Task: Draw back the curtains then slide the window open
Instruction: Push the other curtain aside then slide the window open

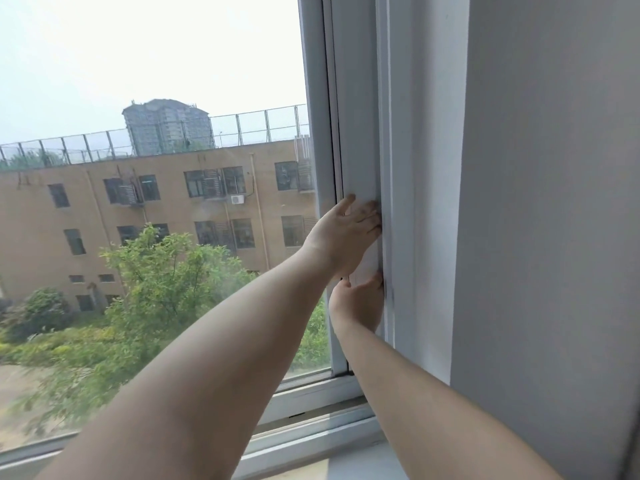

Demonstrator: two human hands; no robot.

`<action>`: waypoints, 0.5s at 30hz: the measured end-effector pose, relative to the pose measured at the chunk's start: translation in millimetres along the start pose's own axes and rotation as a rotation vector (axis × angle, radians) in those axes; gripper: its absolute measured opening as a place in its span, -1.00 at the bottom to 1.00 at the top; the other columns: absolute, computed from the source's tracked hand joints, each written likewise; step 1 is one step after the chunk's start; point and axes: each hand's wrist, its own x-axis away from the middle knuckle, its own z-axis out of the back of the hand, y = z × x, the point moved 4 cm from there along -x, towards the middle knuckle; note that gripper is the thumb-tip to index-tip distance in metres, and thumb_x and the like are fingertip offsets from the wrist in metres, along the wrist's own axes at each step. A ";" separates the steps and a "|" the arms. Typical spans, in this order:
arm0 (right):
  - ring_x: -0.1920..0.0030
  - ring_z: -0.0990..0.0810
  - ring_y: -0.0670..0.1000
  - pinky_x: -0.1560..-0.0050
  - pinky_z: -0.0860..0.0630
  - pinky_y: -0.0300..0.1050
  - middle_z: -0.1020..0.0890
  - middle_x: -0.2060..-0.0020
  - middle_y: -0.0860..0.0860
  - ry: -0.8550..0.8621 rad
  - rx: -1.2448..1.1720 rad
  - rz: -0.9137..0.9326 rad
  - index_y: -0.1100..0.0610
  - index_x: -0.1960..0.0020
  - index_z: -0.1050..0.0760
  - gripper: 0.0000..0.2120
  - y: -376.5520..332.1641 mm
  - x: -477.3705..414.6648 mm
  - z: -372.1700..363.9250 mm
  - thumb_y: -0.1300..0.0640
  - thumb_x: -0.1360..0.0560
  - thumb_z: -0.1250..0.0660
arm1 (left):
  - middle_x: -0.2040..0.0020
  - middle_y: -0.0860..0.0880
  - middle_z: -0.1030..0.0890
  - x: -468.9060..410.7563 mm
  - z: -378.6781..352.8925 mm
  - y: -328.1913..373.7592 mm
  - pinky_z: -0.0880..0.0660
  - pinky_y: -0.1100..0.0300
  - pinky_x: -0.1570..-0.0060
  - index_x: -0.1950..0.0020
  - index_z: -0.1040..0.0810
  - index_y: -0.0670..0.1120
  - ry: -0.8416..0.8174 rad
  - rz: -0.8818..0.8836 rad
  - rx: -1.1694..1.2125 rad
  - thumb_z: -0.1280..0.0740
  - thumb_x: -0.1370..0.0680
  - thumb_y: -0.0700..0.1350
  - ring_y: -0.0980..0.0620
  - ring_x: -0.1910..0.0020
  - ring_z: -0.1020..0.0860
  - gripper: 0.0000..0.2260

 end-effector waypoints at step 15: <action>-0.23 -0.58 0.21 -0.23 -0.51 0.15 -0.58 -0.29 0.14 -0.024 0.110 0.034 0.13 -0.48 -0.32 -0.53 -12.4 13.4 10.8 0.12 -0.58 -0.17 | -0.63 -0.02 -0.06 19.1 -4.0 -17.8 0.10 -0.17 -0.53 -0.63 -0.03 -0.05 0.016 -0.007 -0.078 -0.02 -0.65 -0.05 -0.07 -0.60 0.13 -0.47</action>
